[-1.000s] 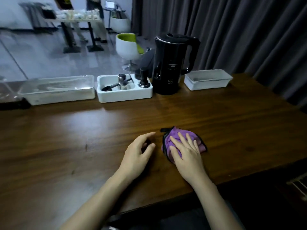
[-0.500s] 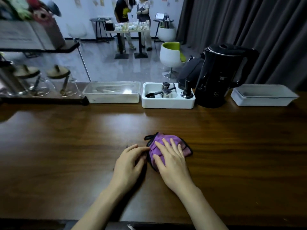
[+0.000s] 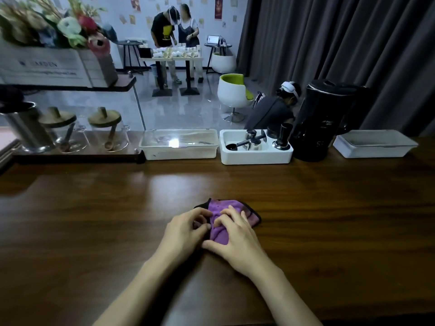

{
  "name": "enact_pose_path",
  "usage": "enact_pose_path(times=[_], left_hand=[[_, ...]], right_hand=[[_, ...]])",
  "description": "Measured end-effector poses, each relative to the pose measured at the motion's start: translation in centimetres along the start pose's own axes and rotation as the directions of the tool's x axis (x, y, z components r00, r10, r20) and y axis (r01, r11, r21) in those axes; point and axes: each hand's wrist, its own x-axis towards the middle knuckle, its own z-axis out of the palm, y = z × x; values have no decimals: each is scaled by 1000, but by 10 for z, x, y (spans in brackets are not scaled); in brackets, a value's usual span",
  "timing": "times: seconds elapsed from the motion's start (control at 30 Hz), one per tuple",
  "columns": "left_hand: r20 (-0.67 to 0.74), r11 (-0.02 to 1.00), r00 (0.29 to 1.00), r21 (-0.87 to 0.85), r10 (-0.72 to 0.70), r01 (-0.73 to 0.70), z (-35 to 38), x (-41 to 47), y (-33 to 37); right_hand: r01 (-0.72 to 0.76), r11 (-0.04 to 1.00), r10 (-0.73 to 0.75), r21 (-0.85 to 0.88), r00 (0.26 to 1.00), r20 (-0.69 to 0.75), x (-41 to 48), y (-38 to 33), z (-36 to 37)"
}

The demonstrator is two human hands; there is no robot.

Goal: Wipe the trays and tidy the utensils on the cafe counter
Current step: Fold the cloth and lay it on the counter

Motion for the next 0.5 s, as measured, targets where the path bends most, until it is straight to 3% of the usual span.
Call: enact_pose_path(times=[0.2, 0.33, 0.43, 0.5], left_hand=[[-29, 994, 999, -101, 30, -33, -5, 0, -2], [-60, 938, 998, -346, -2, -19, -11, 8, 5], [-86, 881, 994, -473, -62, 14, -20, 13, 15], [-117, 868, 990, -496, -81, 12, -29, 17, 21]], right_hand=[[-46, 999, 47, 22, 997, -54, 0, -8, -6], [-47, 998, 52, 41, 989, -137, 6, -8, -14], [-88, 978, 130, 187, 965, -227, 11, -9, -30], [-113, 918, 207, 380, 954, -217, 17, -8, -45]])
